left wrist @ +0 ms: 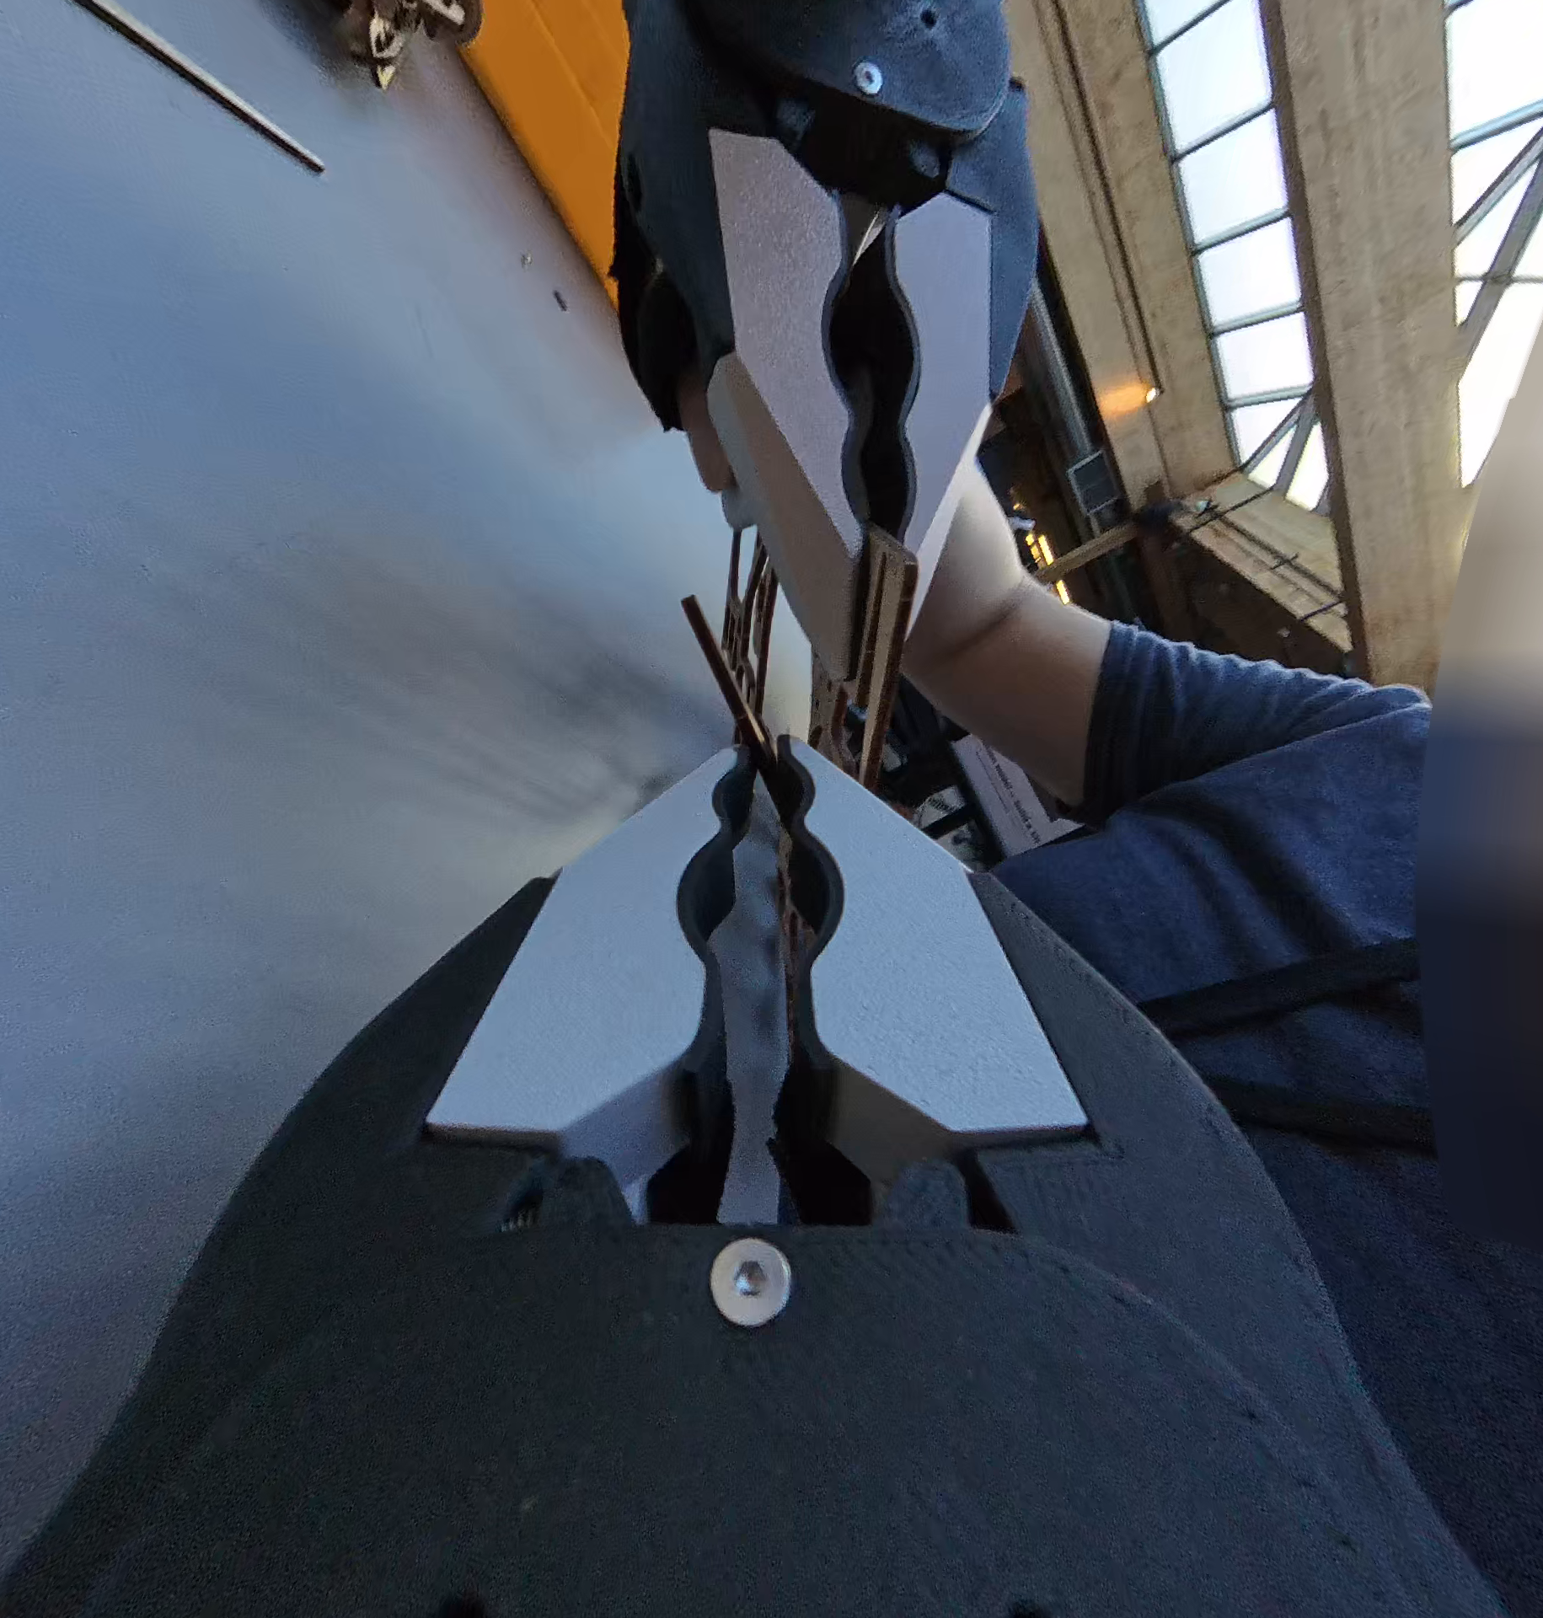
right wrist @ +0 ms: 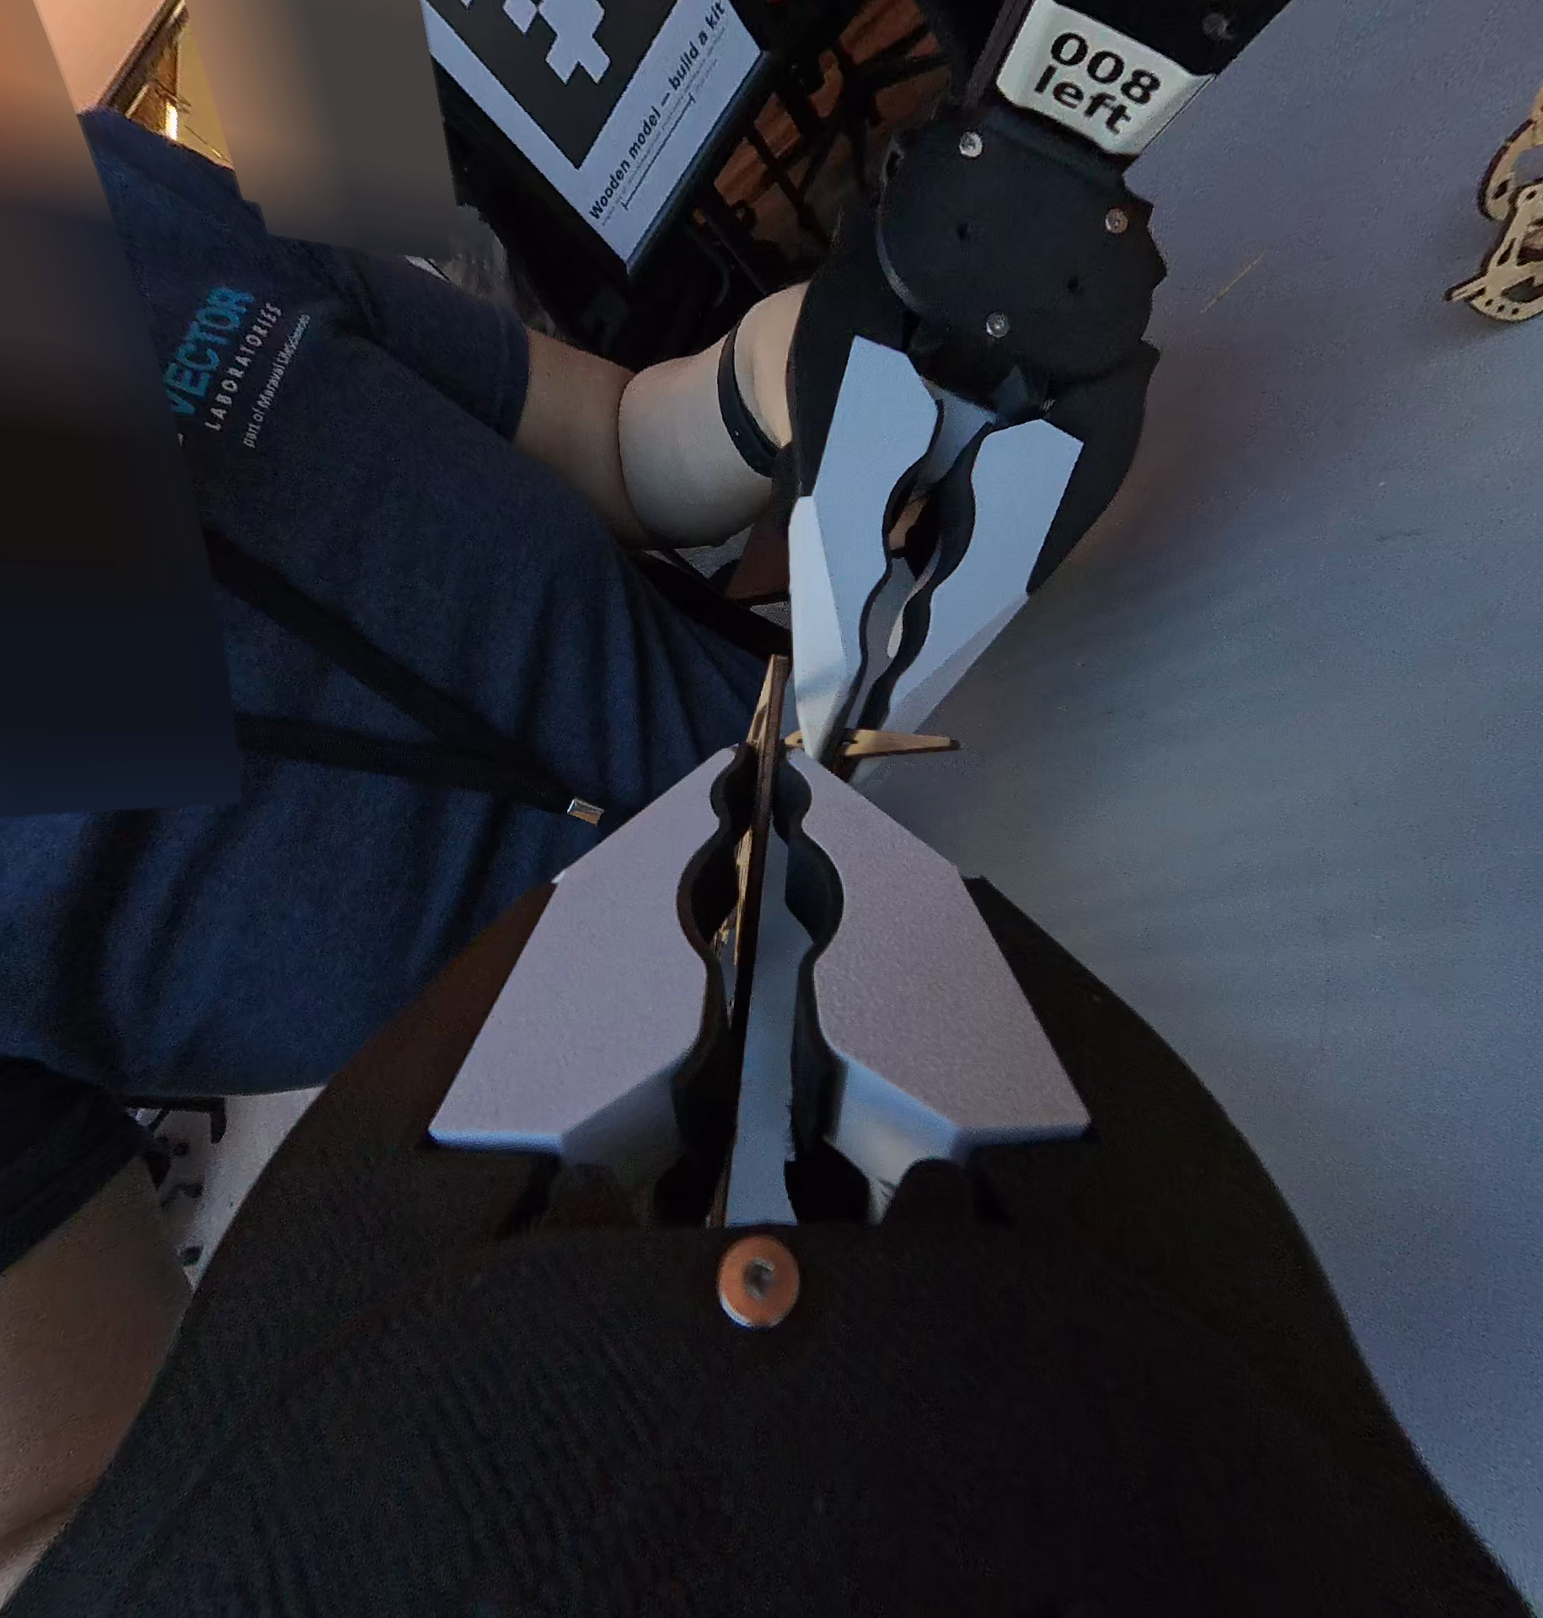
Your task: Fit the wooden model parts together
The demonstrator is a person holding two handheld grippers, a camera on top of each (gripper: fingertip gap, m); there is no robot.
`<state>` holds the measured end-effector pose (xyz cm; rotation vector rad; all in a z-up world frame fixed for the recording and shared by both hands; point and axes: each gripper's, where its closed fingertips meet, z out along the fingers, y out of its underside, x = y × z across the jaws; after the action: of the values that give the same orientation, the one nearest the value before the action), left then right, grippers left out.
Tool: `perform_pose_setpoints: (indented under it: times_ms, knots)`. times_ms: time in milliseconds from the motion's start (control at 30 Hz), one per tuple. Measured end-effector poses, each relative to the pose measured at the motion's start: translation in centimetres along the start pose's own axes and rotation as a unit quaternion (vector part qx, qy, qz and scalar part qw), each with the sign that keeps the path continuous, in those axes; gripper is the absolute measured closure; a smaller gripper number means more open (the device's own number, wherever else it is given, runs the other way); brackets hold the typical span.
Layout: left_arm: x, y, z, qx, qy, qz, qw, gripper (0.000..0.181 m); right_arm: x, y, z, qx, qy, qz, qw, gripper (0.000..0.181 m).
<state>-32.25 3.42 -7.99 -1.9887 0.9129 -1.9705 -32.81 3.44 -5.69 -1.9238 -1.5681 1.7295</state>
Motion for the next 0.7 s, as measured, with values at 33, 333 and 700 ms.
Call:
perform_pose_setpoints:
  times_ms: [33, 333, 700]
  knots:
    - [0.2, -0.3, -0.1, 0.012, 0.01, -0.011, 1.0, 0.178, 0.1, -0.2, -0.1, 0.006, 0.0, 0.003, 1.0, 0.179]
    - [0.5, 1.7, 0.2, -0.022, 0.048, -0.048, 0.997, 0.18, 0.0, 0.2, 0.2, -0.008, 0.003, -0.008, 1.0, 0.179]
    - [0.5, 1.1, -0.1, -0.006, 0.032, -0.001, 0.999, 0.18, 0.5, -0.1, -0.6, 0.019, 0.006, 0.011, 1.0, 0.178]
